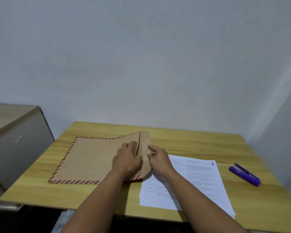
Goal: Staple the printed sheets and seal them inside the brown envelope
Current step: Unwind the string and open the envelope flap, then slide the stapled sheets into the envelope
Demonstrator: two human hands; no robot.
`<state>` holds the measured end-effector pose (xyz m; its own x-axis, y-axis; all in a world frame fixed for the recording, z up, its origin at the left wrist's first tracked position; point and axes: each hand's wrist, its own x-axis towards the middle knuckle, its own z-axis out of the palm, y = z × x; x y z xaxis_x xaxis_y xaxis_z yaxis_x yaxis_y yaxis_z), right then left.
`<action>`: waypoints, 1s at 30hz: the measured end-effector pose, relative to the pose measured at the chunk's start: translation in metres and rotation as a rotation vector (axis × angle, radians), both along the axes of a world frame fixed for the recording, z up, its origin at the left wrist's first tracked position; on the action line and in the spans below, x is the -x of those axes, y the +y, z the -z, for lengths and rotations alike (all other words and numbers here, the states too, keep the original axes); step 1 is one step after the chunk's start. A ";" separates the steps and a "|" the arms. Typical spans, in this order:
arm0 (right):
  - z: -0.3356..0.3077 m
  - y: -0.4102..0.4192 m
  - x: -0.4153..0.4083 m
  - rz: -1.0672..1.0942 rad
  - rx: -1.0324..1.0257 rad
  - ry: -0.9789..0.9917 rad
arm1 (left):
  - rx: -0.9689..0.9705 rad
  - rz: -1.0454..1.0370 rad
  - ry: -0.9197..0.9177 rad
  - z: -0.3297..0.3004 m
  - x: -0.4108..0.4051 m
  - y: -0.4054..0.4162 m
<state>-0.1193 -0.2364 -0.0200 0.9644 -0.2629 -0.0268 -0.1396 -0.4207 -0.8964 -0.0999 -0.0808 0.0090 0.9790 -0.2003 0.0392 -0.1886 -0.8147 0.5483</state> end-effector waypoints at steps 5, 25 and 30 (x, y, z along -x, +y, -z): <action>0.008 0.000 -0.012 0.058 -0.140 0.077 | -0.056 0.096 -0.109 0.000 -0.006 0.008; -0.053 -0.171 0.080 0.291 0.522 0.692 | -0.096 0.030 -0.121 0.010 -0.011 0.015; -0.031 -0.181 0.088 0.359 0.476 0.705 | -0.104 0.016 -0.105 0.012 -0.020 0.025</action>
